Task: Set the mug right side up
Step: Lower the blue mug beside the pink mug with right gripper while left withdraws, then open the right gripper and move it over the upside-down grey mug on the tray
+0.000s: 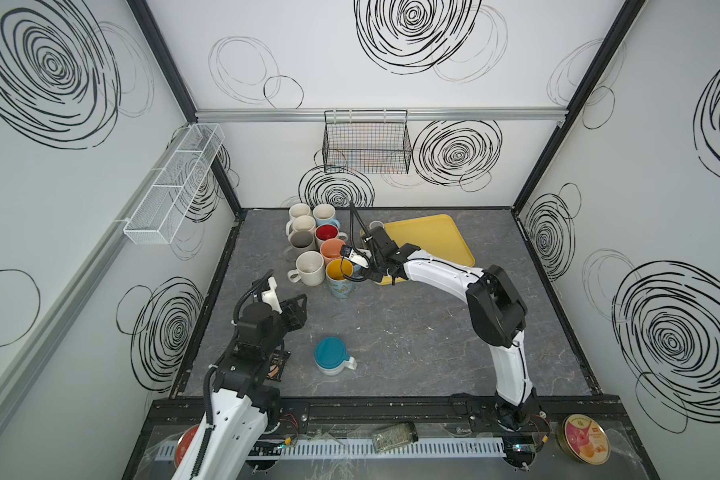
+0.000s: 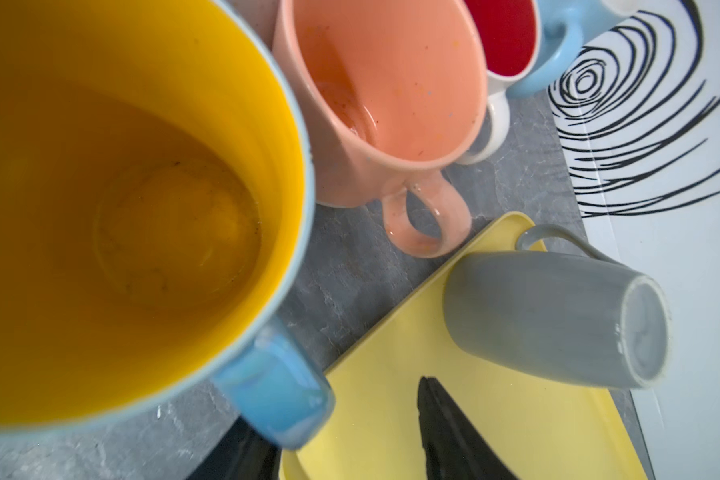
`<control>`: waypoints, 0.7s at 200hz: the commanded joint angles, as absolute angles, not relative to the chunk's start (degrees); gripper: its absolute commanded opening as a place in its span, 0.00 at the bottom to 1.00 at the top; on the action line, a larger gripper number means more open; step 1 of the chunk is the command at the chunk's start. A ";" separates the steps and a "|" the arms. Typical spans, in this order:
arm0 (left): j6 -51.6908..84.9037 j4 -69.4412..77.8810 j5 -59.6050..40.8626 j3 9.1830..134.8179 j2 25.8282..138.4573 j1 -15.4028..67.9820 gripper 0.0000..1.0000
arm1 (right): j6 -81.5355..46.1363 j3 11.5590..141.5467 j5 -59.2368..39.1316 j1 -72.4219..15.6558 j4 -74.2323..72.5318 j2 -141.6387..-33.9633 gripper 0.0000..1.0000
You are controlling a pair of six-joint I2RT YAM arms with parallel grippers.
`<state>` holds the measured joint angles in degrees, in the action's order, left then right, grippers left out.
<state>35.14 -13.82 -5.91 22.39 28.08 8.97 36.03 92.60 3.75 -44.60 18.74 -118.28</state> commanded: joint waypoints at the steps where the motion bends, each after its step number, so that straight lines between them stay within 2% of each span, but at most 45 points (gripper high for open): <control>1: 35.69 -12.18 -4.75 23.28 28.71 9.49 0.48 | 33.67 90.81 1.39 -44.31 19.87 -112.13 0.55; 30: 34.99 -10.83 -4.28 25.31 31.63 10.56 0.48 | 29.92 88.31 -2.62 -42.20 18.58 -107.19 0.56; 54: 34.48 -9.10 -2.98 27.42 35.04 12.77 0.49 | 21.44 87.34 -4.71 -38.02 15.27 -105.12 0.58; 104: 32.05 -3.63 -0.27 32.98 45.45 18.19 0.49 | -2.55 86.11 -16.26 -27.63 3.68 -107.16 0.60; 140: 30.08 1.18 -0.87 38.76 55.14 19.02 0.50 | -11.41 86.52 -21.14 -23.84 -5.61 -111.56 0.62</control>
<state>32.49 -5.78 -1.58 34.24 50.52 18.63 -1.43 86.17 -15.49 -24.51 2.57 -108.27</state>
